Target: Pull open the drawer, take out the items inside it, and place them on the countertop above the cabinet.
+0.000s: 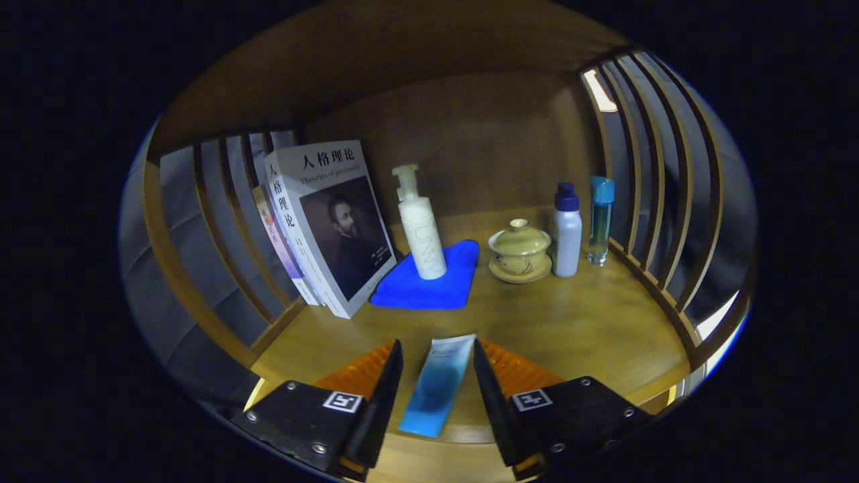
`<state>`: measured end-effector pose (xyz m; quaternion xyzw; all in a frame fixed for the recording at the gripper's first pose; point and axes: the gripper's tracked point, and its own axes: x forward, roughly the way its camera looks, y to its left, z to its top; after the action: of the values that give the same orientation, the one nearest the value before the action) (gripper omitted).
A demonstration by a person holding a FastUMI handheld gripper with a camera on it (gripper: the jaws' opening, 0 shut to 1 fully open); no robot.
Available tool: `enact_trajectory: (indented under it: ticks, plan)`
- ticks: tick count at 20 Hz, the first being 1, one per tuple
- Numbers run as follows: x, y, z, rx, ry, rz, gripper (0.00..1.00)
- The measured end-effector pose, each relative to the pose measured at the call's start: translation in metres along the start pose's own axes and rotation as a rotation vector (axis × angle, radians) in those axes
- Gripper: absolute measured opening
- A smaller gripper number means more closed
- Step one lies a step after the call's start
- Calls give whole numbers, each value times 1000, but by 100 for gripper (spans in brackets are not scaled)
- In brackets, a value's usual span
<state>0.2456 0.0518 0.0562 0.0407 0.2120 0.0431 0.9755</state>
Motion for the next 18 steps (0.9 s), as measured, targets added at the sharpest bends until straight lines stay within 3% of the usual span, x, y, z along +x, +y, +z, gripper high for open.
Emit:
enact_trajectory:
  ticks: [3, 5, 18]
  plan:
    - [-21, -2, 8, -34, -46, -26, 87]
    - [-41, 1, 9, -76, -89, -31, 94]
    - [-173, 44, -54, -98, -313, 32, 95]
